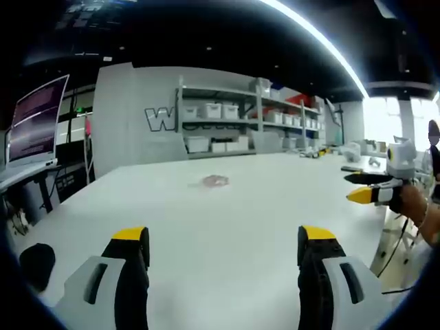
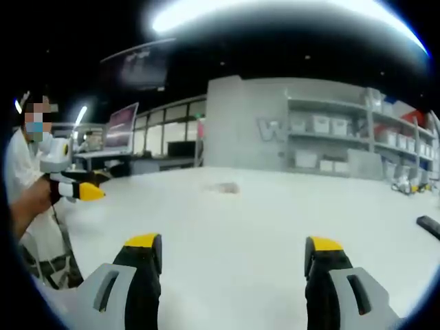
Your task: Open the resealable bag by pulling the two sides of the seal apart until the entire bag opening is separated and visibly accessible.
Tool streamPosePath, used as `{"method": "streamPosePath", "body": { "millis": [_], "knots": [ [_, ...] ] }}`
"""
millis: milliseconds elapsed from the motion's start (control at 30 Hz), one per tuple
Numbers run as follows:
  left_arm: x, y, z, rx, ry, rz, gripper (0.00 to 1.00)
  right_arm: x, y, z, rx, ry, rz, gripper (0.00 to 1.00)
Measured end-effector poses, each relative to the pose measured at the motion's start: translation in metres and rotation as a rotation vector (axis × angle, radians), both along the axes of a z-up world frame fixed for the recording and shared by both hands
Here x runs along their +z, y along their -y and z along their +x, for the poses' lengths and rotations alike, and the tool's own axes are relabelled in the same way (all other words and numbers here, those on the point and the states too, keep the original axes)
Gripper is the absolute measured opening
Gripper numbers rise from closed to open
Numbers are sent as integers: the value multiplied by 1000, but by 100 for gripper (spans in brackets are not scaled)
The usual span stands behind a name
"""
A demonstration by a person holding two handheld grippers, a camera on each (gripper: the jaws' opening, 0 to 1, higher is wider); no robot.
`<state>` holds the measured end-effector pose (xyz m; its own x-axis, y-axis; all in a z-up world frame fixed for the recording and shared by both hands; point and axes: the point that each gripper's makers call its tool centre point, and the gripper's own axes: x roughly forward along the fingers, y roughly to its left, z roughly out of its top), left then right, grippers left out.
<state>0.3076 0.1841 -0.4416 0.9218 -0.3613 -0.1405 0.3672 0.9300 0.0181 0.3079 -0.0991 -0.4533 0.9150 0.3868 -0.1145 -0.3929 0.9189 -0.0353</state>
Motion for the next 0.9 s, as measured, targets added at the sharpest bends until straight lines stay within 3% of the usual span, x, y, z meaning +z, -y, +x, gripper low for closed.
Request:
{"method": "streamPosePath", "body": {
  "millis": [900],
  "knots": [
    [0,-1,0,2,0,-1,87,0,-2,0,5,-3,-4,86]
  ]
}}
